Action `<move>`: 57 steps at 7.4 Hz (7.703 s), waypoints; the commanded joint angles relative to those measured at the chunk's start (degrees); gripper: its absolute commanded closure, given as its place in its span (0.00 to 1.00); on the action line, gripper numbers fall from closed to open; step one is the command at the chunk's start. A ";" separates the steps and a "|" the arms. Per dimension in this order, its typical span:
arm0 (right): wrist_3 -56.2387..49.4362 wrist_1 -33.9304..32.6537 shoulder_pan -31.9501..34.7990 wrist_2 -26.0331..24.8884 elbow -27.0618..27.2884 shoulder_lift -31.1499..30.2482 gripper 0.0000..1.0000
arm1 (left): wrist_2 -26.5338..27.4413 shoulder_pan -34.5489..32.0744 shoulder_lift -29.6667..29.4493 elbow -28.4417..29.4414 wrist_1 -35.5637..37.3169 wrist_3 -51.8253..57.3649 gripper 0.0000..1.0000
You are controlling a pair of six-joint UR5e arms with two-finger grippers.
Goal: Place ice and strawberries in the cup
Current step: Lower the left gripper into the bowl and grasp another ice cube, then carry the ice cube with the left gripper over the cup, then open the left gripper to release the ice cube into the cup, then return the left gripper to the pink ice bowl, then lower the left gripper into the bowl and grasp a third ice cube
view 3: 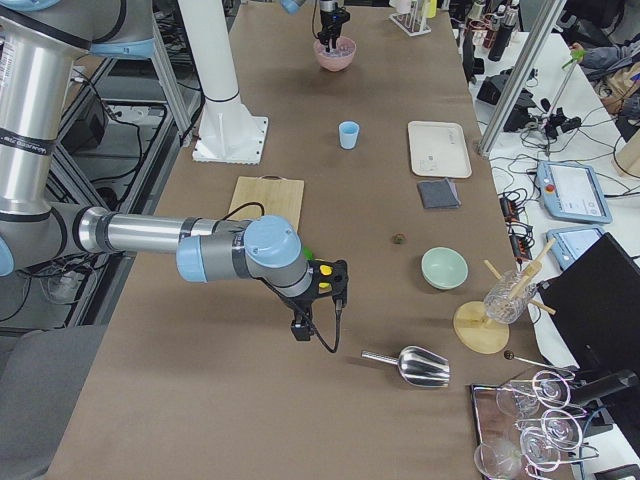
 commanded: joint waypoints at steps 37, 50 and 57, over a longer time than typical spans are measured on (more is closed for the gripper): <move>0.32 0.88 -1.23 -0.44 -0.53 0.35 0.00 | 19.88 17.96 -47.57 10.23 2.50 -41.84 0.02; 0.05 1.23 -1.23 -1.85 -0.62 0.35 0.00 | 0.11 -1.36 -5.08 -1.77 3.15 -8.61 0.02; 0.05 1.23 -1.41 -1.85 -0.62 0.53 0.00 | -5.63 -4.55 0.45 -1.05 -2.13 -7.03 0.40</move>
